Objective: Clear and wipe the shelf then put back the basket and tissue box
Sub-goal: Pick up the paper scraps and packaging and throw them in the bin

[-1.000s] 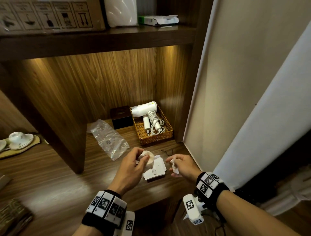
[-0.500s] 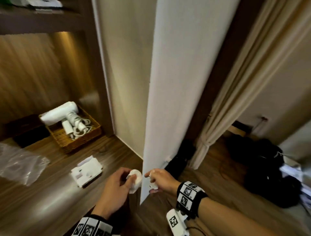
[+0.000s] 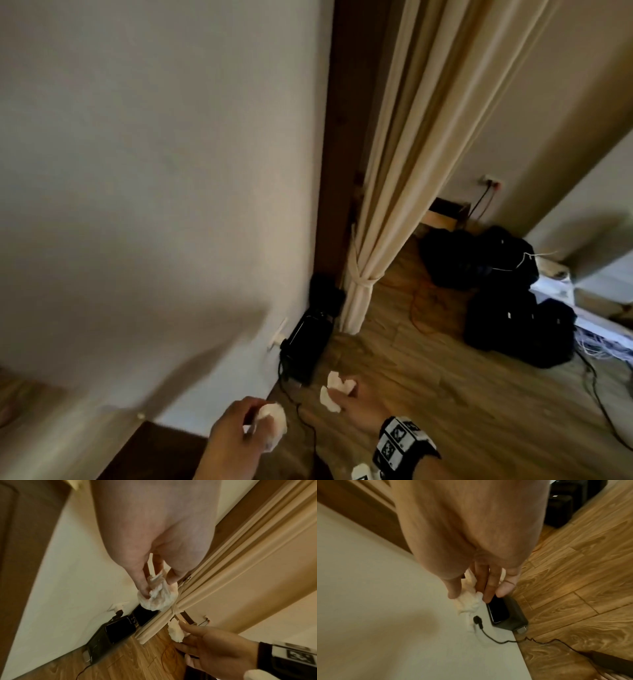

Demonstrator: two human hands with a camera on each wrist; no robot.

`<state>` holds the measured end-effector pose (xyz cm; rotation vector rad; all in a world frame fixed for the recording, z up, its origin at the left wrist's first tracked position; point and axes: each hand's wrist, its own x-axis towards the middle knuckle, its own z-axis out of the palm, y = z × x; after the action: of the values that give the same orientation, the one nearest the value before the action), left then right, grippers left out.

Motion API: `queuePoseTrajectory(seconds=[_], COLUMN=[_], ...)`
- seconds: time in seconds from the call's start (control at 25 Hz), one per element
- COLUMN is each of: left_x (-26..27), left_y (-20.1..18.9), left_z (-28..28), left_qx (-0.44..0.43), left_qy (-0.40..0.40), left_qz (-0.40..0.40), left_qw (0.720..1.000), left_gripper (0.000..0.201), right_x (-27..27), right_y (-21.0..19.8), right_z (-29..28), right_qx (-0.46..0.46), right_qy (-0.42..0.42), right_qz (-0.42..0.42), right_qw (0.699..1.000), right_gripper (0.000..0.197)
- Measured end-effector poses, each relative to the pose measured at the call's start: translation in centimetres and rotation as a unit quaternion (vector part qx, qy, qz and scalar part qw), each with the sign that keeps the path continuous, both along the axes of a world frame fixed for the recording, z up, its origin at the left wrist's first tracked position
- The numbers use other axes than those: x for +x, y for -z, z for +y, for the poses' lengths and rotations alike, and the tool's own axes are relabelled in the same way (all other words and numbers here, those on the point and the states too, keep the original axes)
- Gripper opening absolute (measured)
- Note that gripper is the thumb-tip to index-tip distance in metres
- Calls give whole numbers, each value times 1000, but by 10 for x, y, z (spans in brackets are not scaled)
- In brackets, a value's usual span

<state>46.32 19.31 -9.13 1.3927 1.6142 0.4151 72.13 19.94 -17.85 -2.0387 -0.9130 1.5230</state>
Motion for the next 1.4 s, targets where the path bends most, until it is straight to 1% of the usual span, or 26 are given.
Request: queuePoseTrajectory(seconds=[0.08,0.16,0.24,0.32,0.44,0.52,0.6,0.64,0.68,0.76,0.88,0.96,1.0,1.08,1.12,1.16,1.2,1.24,1.28,1.32,1.4], left_x=[29,50,64,74,88,99,106,108,110,112,112,113,115,119,123,127,132,137,142,148,159], left_y=[31,55,75,87,114,145,183,195,213,242,269,279,282,292,295,297,299,302,304,308,313], left_z=[35,68,92,106,134,153,168,173,178,184,188,188,190,197,202,207,214,220,227,235,250], left_qx=[-7,-16,-15,-4,6,15,33,40,51,58,51,56,59,59,56,53,55,60,69,79,88], left_qy=[-27,-31,-26,-21,-28,-27,-28,-28,-23,-11,-3,8,17,30,36,41,49,59,68,76,84], left_qz=[20,21,19,26,30,34,36,42,53,82,91,79,72,66,68,72,80,87,93,99,107], left_qw=[999,999,999,999,999,999,998,998,997,995,995,995,996,996,995,995,994,993,991,989,987], left_gripper=[11,15,15,15,16,16,14,13,12,12,12,11,13,18,21,22,23,23,23,22,18], right_x=[27,47,59,62,63,65,63,61,57,47,32,29,32,42,48,54,59,63,67,70,78], right_y=[35,68,95,103,132,174,223,243,267,318,368,381,387,392,391,384,374,359,343,327,300], right_z=[40,72,95,108,135,154,176,186,196,212,229,239,243,249,250,248,247,244,239,235,229], right_qx=[-4,-18,-38,-50,-46,-52,-59,-69,-80,-100,-91,-64,-51,-47,-55,-65,-83,-107,-133,-144,-132], right_qy=[25,59,78,102,102,109,105,107,117,137,97,57,27,-29,-48,-58,-45,-10,39,78,100], right_qz=[6,23,25,31,37,32,28,30,42,39,10,-9,-24,-21,-10,6,54,132,220,274,323], right_qw=[1000,998,996,993,993,992,992,991,989,985,991,996,998,998,997,996,994,985,966,948,932], right_gripper=[14,19,19,15,22,32,35,35,36,37,35,35,38,45,42,35,27,25,30,37,47])
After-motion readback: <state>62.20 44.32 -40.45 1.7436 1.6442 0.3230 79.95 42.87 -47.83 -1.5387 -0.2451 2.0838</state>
